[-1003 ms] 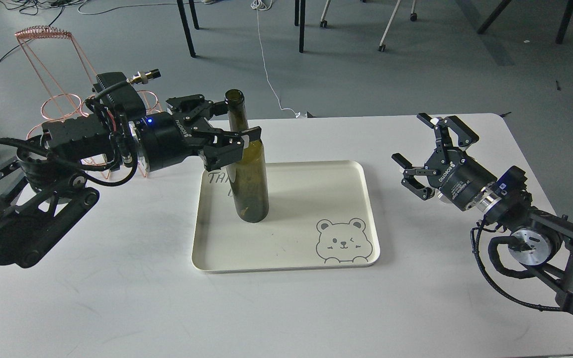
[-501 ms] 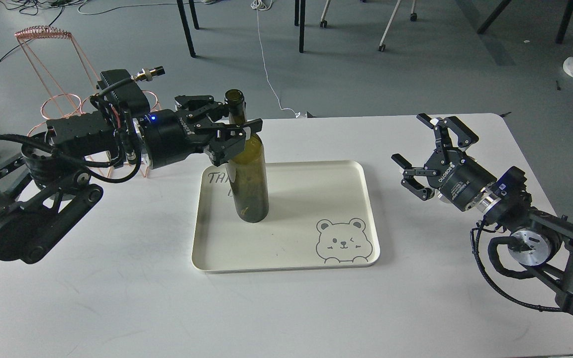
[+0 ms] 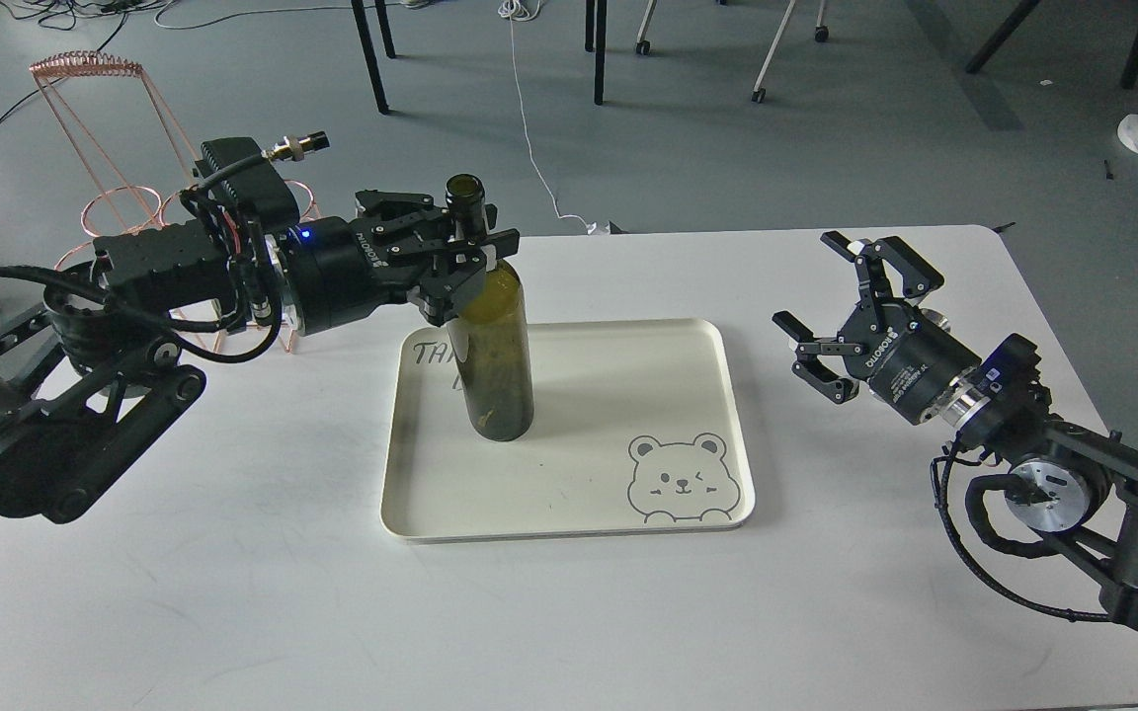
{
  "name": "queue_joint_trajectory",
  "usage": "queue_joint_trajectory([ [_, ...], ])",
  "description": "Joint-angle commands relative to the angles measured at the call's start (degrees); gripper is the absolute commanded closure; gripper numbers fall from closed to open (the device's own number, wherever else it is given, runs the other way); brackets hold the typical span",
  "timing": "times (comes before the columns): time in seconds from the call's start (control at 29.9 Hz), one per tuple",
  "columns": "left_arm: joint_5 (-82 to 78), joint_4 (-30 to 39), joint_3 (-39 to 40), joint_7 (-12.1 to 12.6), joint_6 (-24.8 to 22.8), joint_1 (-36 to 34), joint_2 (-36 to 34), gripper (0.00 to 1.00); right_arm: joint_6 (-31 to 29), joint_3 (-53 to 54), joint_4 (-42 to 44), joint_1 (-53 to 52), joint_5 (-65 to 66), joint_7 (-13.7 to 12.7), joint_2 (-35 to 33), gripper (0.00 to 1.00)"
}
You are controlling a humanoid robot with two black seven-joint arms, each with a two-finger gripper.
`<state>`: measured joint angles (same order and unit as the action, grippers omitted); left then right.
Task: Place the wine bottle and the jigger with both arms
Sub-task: 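Lift the bottle with the left gripper and carry it over the copper rack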
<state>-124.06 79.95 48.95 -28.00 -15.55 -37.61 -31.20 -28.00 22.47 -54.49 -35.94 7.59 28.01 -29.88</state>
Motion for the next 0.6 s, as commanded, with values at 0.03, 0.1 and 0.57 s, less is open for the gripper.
queue_joint_trajectory([
  [0.03, 3.90, 0.55, 0.10, 0.00, -1.94, -1.41, -0.61, 0.80, 0.00, 0.03, 0.00, 0.17, 0.59, -0.01, 0.09, 0.01],
  [0.1, 5.22, 0.64, 0.19, 0.00, -2.56, -2.99, -1.05, 0.80, 0.00, 0.03, 0.00, 0.17, 0.59, -0.01, 0.09, 0.01],
  [0.57, 17.36, -2.60, -0.08, 0.00, -6.60, -16.18, -13.26, 0.78, 0.00, 0.11, 0.00, 0.25, 0.67, -0.01, 0.09, 0.01],
])
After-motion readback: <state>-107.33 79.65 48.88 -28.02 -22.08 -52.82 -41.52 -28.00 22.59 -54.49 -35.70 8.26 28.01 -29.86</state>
